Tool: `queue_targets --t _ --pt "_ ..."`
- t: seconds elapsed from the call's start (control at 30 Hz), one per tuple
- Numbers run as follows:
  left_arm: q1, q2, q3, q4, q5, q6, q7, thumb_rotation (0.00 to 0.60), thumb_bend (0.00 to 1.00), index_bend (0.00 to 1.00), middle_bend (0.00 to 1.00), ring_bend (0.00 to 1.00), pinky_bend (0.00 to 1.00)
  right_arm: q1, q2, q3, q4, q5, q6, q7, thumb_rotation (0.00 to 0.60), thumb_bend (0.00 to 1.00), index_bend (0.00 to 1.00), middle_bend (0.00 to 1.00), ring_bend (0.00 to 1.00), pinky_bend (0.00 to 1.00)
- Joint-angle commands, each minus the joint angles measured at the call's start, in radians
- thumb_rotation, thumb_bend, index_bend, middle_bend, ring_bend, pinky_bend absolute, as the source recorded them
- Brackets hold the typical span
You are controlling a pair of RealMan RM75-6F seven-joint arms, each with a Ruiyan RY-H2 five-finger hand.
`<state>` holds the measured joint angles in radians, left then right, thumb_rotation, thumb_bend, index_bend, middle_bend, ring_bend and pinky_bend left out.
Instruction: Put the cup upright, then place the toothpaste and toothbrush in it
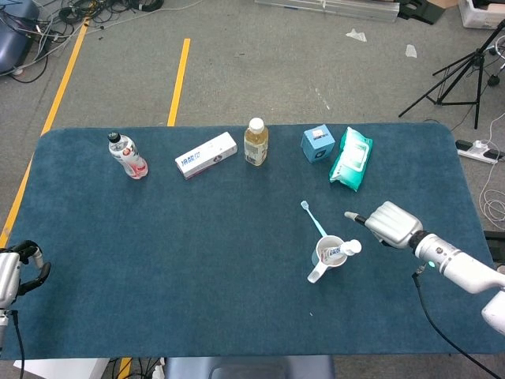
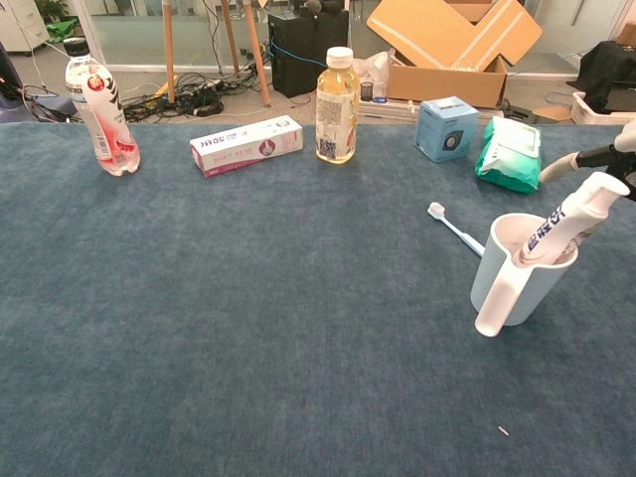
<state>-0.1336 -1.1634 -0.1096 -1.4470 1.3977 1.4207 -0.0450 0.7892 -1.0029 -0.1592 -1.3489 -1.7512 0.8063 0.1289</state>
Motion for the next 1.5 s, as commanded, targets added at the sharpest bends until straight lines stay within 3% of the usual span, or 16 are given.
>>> queue_targets --t 0.03,0.8,1.5 --pt "0.000 0.001 0.000 -0.005 -0.006 -0.002 0.009 0.600 0.35 0.57 0.46 0.54 0.52 0.005 -0.025 -0.024 0.041 -0.030 0.001 0.059 0.600 0.79 0.00 0.64 0.75 0.87" --pt "0.020 0.001 0.005 -0.025 -0.034 0.010 0.041 0.600 0.36 0.57 0.46 0.54 0.52 -0.002 -0.195 -0.132 0.281 -0.129 0.097 0.427 0.600 0.84 0.00 0.68 0.80 0.91" --pt "0.023 0.002 0.001 -0.028 -0.054 0.003 0.052 0.600 0.36 0.57 0.46 0.54 0.52 0.019 -0.273 -0.177 0.385 -0.151 0.127 0.543 0.600 0.93 0.00 0.74 0.86 0.96"
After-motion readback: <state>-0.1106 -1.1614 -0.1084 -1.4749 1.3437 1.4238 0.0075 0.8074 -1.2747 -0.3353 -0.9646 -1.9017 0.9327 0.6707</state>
